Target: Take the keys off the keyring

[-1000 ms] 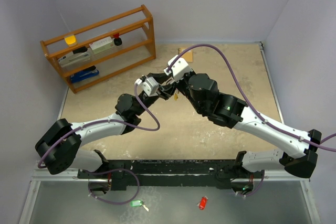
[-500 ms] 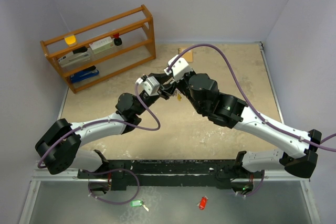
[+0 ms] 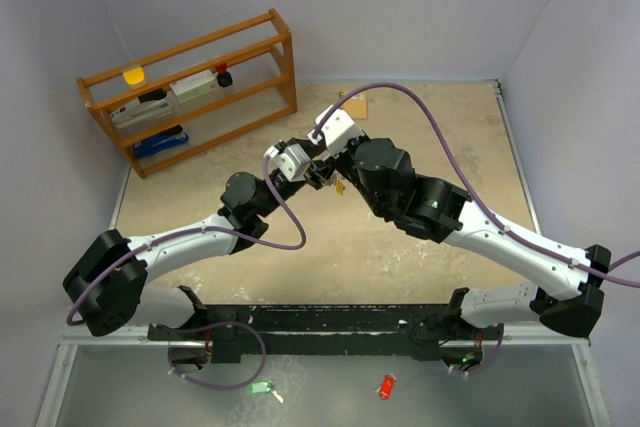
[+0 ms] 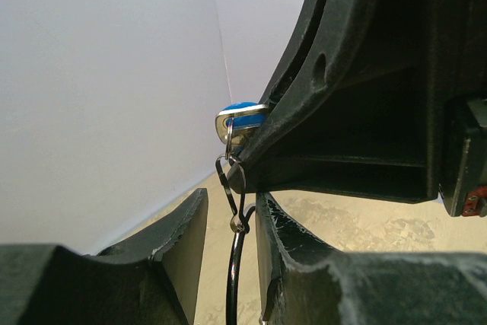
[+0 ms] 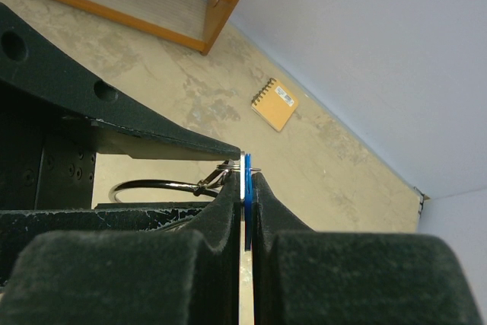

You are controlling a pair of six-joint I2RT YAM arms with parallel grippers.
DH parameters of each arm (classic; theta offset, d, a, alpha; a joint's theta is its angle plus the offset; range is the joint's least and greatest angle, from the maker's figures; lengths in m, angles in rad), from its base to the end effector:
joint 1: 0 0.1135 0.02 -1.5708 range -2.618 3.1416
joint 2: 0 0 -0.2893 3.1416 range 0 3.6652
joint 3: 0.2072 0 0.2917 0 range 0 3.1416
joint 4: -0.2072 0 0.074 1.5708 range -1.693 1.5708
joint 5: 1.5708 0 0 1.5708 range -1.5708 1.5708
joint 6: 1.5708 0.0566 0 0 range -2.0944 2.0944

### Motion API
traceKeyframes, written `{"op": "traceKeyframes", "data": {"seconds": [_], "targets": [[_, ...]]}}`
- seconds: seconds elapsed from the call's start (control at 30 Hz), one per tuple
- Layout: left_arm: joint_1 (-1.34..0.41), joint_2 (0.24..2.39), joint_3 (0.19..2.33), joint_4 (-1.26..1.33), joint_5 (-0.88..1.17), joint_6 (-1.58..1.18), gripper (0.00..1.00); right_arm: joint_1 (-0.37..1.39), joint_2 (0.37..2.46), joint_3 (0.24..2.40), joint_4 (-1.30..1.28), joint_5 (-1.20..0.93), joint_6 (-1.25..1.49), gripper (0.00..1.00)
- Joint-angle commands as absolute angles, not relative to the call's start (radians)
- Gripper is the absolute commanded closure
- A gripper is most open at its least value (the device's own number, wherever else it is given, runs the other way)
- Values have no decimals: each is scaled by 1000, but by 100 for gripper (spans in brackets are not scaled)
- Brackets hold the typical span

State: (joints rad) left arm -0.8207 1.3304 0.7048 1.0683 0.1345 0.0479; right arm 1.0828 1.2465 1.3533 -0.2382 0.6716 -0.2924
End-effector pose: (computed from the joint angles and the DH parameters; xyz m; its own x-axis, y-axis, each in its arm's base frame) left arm 0.2230 -0.2504 0.3317 0.3304 -0.2850 -0.8998 0.7927 0.6012 0.1006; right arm 0.1823 0.2684 0.4623 0.0571 -0.3737 -0.9258 -0.4029 0.8398 -0.3638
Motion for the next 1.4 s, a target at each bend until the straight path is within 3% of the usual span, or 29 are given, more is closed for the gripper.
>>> {"op": "traceKeyframes", "data": {"seconds": [0.0,0.47,0.8,1.37], "targets": [[-824,1284,751,1142,125,78,71,1095,1264,1418,-302,708,-307,100],[-824,1271,739,1139,122,86,72,1116,1280,1445,-336,772,-331,100],[-823,1276,742,1121,151,76,81,1124,1287,1439,-311,777,-330,100],[-824,1319,736,1152,217,22,65,1132,1269,1436,-296,768,-330,100]]}}
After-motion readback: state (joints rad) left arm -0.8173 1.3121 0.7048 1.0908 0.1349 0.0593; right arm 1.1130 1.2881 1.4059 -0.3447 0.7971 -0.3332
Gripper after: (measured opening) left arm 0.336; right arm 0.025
